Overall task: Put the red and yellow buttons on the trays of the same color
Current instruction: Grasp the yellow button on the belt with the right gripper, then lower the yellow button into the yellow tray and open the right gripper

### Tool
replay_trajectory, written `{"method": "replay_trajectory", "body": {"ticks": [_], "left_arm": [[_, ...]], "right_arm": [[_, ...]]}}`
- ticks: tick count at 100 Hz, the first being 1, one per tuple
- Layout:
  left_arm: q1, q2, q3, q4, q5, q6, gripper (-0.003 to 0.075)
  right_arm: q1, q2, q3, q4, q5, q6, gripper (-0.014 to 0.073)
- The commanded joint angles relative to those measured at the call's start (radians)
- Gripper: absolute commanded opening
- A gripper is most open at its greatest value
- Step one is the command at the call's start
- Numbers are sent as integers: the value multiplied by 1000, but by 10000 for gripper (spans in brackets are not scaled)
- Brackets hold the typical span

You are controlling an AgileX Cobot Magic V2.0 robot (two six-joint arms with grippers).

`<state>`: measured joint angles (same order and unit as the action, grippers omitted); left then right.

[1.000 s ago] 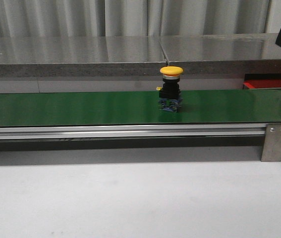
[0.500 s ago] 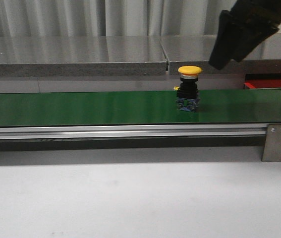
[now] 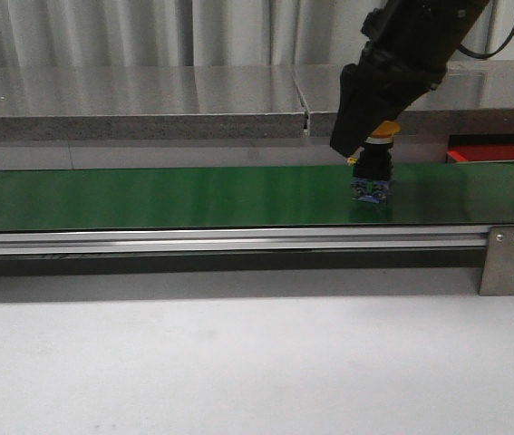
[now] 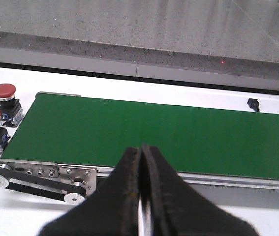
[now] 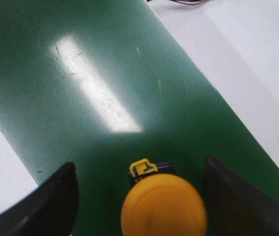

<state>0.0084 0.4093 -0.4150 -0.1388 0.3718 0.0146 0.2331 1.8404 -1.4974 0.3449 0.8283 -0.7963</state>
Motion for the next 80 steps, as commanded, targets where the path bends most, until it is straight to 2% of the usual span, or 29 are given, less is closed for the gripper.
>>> {"method": "replay_trajectory", "body": {"ticks": [1, 7, 18, 23, 33, 40, 57, 80], "left_arm": [[-7, 3, -25, -12, -81, 1, -19], [-7, 3, -25, -12, -81, 1, -19], [-7, 3, -25, -12, -81, 1, -19], [-7, 3, -25, -12, -81, 1, -19], [-7, 3, -25, -12, -81, 1, -19], [-7, 3, -25, -12, -81, 1, -19], [-8, 3, -25, -12, -81, 1, -19], [-7, 3, -25, -12, -81, 1, -19]], "right_arm": [[-2, -40, -18, -54, -12, 36, 326], [-6, -39, -18, -109, 9, 71, 265], [-11, -38, -18, -163, 43, 123, 247], [-10, -38, -18, -168, 52, 128, 211], [-10, -46, -25, -169, 67, 128, 78], [-17, -61, -35, -167, 83, 128, 26], [-79, -132, -54, -165, 126, 150, 25], [-301, -200, -53, -132, 178, 241, 25]]}}
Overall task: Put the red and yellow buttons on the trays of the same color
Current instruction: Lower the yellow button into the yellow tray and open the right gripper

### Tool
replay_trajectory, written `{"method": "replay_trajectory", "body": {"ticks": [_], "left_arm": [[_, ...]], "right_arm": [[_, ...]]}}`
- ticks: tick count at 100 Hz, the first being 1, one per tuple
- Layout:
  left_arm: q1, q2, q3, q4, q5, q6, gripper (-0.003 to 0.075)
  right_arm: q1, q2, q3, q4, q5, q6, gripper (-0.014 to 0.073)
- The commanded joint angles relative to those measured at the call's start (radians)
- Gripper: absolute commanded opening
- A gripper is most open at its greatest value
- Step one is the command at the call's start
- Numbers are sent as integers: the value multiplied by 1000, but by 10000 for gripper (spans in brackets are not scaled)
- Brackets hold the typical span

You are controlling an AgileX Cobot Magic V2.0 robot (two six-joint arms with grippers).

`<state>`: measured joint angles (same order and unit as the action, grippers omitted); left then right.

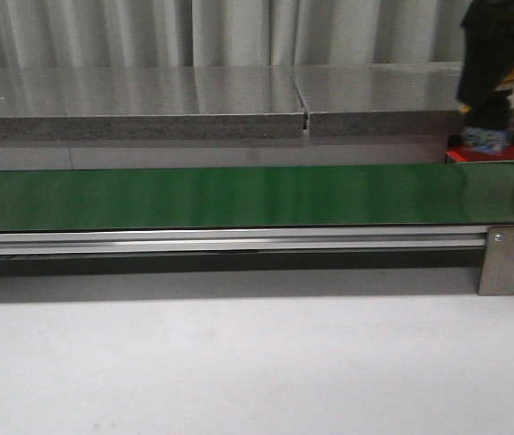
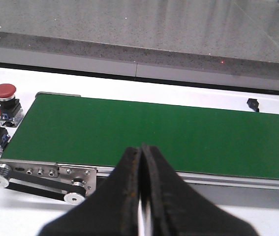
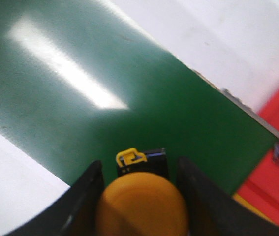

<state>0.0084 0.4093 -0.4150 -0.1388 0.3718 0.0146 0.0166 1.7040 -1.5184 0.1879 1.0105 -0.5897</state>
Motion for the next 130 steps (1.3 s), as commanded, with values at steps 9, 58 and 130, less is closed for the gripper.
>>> {"method": "replay_trajectory", "body": {"ticks": [9, 58, 130], "left_arm": [[-7, 3, -25, -12, -81, 1, -19], [-7, 3, -25, -12, -81, 1, -19], [-7, 3, -25, -12, -81, 1, -19]], "right_arm": [[-186, -66, -28, 39, 2, 85, 25], [-390, -66, 170, 71, -209, 162, 25], [-390, 53, 329, 102, -399, 162, 180]]}}
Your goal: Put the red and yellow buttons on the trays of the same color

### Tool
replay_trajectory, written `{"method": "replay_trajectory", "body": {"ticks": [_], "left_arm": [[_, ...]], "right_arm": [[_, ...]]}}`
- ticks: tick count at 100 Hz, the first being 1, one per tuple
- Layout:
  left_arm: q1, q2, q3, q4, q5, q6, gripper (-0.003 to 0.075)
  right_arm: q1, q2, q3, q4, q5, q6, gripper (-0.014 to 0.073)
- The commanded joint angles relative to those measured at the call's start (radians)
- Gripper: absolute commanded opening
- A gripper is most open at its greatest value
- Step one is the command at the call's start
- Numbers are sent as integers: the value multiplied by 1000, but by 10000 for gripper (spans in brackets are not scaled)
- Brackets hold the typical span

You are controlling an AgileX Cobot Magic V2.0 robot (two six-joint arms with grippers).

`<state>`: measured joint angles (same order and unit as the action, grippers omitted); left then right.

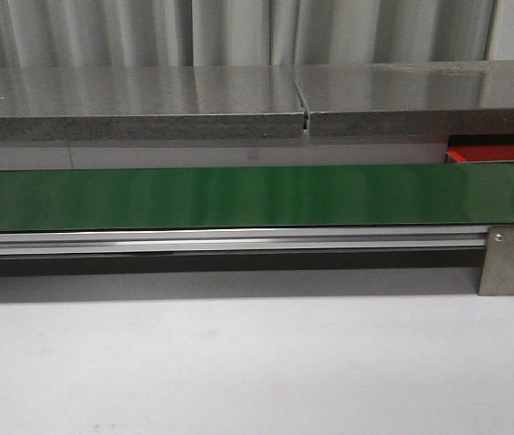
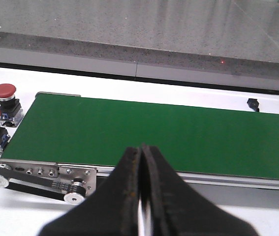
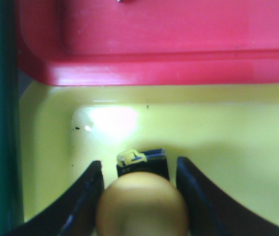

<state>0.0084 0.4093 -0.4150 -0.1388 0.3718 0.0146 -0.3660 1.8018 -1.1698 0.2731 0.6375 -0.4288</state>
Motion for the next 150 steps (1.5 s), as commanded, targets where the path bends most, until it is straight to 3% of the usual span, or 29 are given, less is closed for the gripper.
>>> {"method": "replay_trajectory", "body": {"ticks": [1, 19, 48, 73, 108, 120, 142, 150], "left_arm": [[-7, 3, -25, -12, -81, 1, -19], [-7, 3, -25, -12, -81, 1, -19], [-7, 3, -25, -12, -81, 1, -19], [-8, 3, -25, -12, -81, 1, -19], [-7, 3, -25, -12, -81, 1, -19], [-7, 3, -25, -12, -81, 1, -19], [-7, 3, -25, -12, -81, 1, -19], [-7, 3, -25, -12, -81, 1, -19]], "right_arm": [[-7, -45, -20, 17, -26, 1, 195], [-7, -61, -21, 19, -26, 1, 666], [7, -216, -23, 45, -40, -6, 634], [104, -437, -13, 44, -36, -28, 634], [146, -725, 204, 44, -72, -60, 630], [146, -812, 280, 47, -74, -60, 505], [146, -916, 344, 70, -71, -60, -51], [146, -927, 344, 70, -71, -60, -67]]}}
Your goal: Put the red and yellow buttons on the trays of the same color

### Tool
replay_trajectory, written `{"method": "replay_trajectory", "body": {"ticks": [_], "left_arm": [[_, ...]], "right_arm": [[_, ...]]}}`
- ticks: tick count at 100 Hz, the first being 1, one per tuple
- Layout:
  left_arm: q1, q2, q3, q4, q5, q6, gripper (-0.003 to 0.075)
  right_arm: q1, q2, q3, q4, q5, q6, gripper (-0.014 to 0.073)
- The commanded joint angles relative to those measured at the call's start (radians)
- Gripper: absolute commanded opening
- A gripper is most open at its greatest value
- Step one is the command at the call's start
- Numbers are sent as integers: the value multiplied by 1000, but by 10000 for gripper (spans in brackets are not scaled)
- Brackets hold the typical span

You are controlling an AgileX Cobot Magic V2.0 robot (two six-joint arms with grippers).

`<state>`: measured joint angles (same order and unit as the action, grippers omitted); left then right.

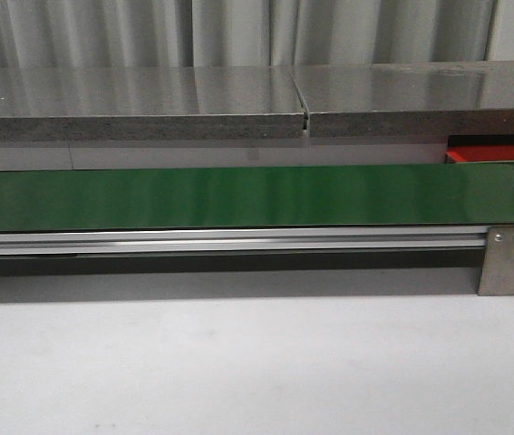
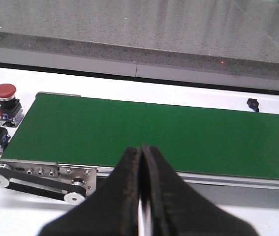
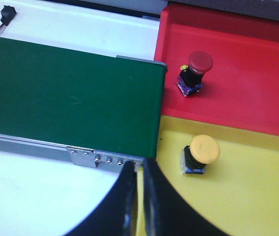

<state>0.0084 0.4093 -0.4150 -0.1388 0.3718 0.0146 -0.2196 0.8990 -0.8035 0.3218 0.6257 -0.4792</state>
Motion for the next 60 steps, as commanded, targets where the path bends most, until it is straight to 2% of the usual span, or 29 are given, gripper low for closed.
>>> {"method": "replay_trajectory", "body": {"ticks": [1, 60], "left_arm": [[-7, 3, -25, -12, -81, 1, -19], [-7, 3, -25, -12, -81, 1, -19]], "right_arm": [[-1, -24, -23, 21, -61, -10, -68], [-1, -22, -23, 21, -56, -9, -68]]}}
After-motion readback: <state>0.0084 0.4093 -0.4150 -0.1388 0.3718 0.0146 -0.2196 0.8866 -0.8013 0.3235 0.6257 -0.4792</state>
